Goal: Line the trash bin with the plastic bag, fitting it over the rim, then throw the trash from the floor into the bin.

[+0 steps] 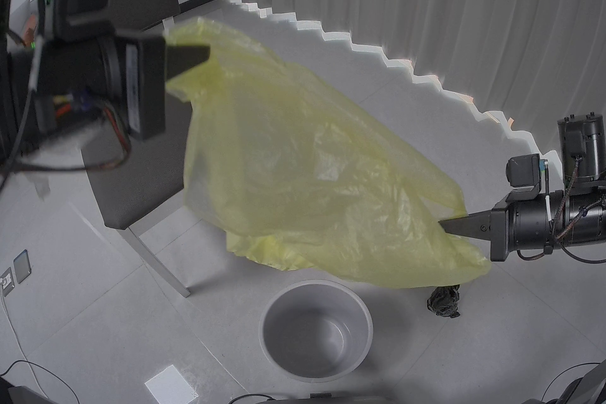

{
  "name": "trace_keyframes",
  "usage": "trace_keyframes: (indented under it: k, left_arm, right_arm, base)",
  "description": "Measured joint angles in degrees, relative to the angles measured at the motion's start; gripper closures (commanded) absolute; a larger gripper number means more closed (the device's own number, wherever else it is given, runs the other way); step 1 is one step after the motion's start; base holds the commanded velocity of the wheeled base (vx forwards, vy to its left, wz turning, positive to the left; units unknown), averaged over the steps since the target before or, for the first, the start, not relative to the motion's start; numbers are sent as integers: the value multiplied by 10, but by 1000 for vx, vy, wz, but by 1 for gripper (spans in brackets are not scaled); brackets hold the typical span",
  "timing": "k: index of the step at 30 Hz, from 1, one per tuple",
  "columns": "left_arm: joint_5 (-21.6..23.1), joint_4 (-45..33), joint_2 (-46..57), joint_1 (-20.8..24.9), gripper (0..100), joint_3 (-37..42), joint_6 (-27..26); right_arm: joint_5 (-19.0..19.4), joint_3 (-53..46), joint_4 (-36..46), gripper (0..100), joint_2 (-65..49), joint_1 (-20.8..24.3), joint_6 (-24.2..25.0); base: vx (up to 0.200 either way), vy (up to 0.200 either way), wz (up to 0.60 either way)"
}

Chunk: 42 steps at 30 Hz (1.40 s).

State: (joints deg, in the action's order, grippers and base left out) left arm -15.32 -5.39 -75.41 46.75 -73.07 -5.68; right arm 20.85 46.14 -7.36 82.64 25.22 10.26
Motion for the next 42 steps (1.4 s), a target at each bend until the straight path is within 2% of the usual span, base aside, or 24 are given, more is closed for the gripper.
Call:
trace_keyframes:
  k: [2,8,15,20,30,42]
  left_arm:
    - [-16,24,5,6,100,49,26]
    - [-25,88,39,9,100,195,85]
    - [-30,117,64,8,100,293,173]
    - [-28,142,62,8,100,350,231]
    - [3,333,9,-12,100,478,264]
    - [22,515,-159,-12,100,516,293]
  right_arm:
    - [-7,-4,4,100,-2,0,0]
    - [-40,-12,27,100,-4,6,-1]
    - [-97,-20,40,100,17,26,-3]
    - [-105,-19,39,100,46,38,-3]
    - [-108,16,34,100,137,59,-18]
    - [-101,25,34,100,224,45,-45]
  base:
    - [0,0,0]
    - [0,0,0]
    - [0,0,0]
    - [0,0,0]
    - [0,0,0]
    - [0,0,0]
